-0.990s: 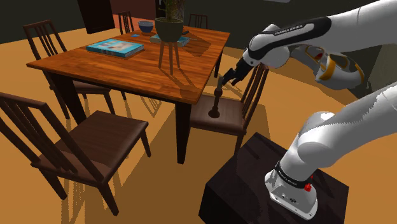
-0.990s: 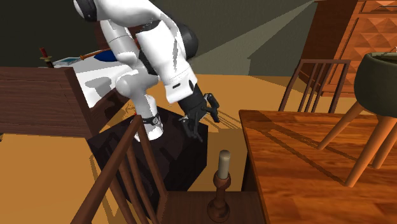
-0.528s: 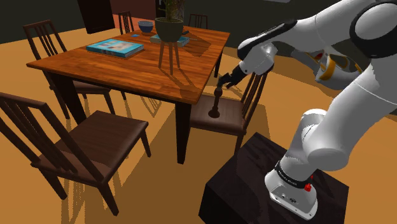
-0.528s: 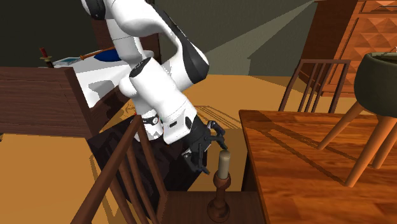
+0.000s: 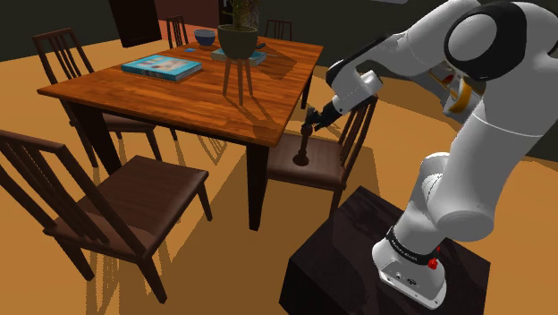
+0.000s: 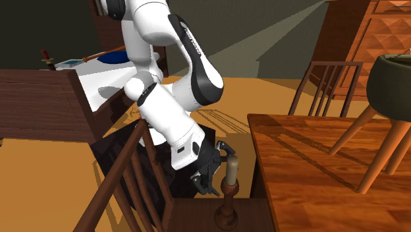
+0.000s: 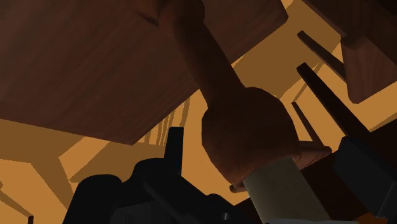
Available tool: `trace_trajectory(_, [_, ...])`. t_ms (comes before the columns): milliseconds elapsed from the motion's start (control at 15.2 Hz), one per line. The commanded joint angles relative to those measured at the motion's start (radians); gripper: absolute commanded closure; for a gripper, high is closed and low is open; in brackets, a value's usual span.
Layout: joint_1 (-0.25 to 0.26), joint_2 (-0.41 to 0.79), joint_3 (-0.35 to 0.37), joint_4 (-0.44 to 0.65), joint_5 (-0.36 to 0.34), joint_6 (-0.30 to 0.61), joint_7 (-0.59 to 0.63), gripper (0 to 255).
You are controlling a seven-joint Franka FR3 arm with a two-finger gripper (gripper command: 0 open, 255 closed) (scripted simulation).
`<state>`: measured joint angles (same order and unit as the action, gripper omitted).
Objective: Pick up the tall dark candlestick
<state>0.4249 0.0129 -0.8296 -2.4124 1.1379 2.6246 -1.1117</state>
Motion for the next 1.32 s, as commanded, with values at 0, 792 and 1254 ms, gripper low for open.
trace_trajectory(0, [-0.001,0.032,0.001,0.005,0.058,-0.009,-0.048,0])
trace_trajectory(792, [-0.003,0.032,0.003,0.005,0.058,-0.009,-0.048,255])
trace_trajectory(1254, [-0.006,-0.087,0.006,-0.01,-0.158,0.019,0.133,255])
